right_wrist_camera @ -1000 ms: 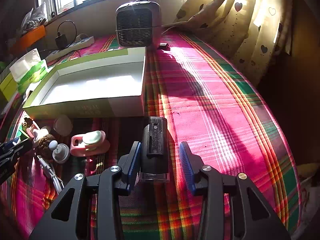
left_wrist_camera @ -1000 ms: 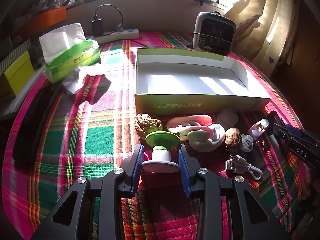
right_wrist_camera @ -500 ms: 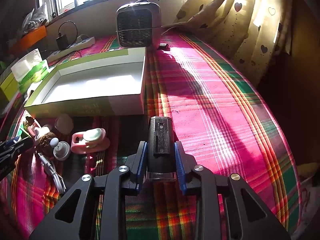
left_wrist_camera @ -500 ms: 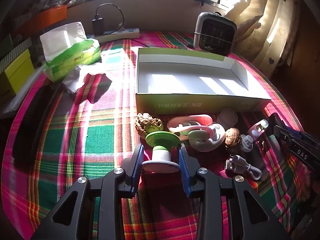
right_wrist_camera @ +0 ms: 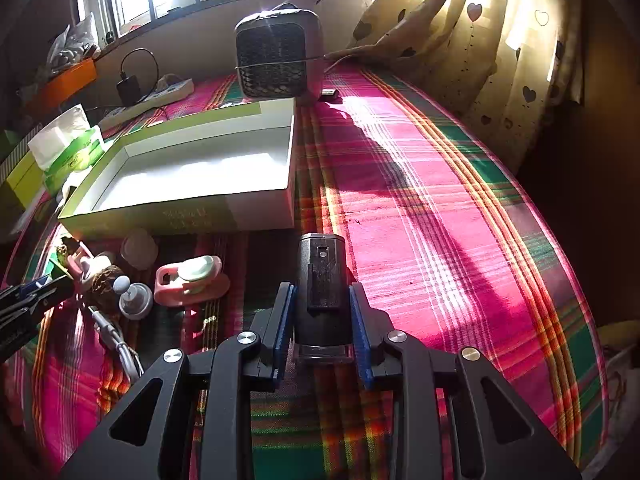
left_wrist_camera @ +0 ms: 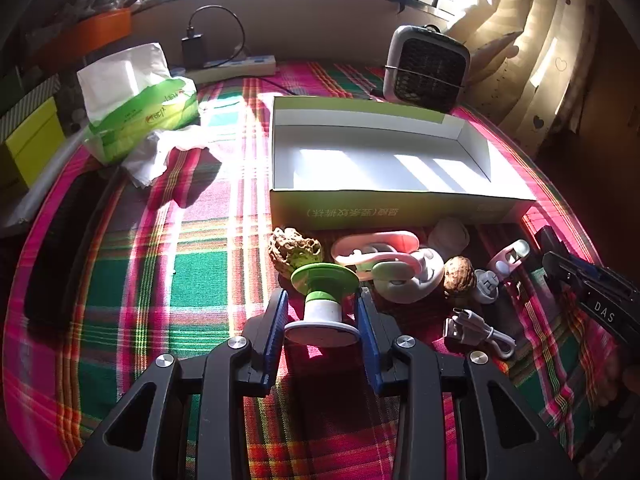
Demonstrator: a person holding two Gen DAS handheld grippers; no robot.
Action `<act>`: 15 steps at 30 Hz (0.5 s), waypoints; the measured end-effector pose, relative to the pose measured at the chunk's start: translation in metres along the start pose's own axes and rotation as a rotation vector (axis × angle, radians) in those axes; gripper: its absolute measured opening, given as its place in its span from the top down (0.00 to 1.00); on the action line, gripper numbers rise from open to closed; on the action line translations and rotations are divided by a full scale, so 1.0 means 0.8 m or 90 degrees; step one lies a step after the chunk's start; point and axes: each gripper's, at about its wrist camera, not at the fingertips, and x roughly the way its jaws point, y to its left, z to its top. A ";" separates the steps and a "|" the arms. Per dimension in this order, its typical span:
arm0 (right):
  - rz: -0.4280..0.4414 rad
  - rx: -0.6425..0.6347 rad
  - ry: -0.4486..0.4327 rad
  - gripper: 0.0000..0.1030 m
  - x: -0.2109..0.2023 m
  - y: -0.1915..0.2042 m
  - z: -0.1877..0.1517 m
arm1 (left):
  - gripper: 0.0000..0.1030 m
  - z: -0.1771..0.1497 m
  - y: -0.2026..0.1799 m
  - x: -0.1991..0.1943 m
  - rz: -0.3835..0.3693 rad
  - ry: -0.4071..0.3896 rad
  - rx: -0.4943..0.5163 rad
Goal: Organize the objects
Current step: 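Carry the flashlight with the right gripper into the box while the left gripper carries the suction holder there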
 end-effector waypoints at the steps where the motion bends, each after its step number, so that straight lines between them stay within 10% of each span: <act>1: 0.000 -0.001 -0.002 0.72 -0.002 0.000 0.001 | 0.69 0.000 -0.001 -0.002 -0.001 -0.002 0.001; 15: 0.043 -0.014 -0.010 0.72 -0.016 0.010 0.028 | 0.69 0.036 -0.007 -0.022 -0.024 -0.025 0.005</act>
